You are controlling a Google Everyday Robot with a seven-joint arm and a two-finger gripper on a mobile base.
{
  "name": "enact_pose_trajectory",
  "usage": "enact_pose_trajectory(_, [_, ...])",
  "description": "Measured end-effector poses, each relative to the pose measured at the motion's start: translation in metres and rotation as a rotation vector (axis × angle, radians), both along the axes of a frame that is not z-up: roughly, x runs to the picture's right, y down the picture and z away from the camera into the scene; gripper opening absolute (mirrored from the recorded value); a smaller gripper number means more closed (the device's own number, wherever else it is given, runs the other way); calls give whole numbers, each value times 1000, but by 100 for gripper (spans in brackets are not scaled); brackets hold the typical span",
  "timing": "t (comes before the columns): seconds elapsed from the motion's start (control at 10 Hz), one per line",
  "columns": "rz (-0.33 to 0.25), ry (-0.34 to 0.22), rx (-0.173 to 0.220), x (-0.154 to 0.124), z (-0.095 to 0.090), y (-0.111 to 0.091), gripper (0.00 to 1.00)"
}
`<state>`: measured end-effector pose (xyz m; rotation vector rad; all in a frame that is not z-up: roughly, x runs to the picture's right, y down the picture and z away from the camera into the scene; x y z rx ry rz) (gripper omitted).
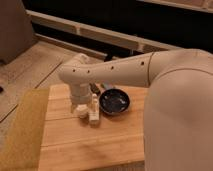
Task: Push the eraser across the table
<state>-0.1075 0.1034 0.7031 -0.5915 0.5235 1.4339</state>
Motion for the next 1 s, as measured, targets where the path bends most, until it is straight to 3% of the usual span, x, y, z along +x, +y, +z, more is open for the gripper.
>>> enact_pose_trajectory(0.2, [0,0,0,0,0,0,55])
enact_pose_trajectory(0.4, [0,0,0,0,0,0,30])
enact_pose_trajectory(0.7, [-4,0,0,0,0,0,4])
enact_pose_trajectory(1.0, [15,58,40,24,17,-29,0])
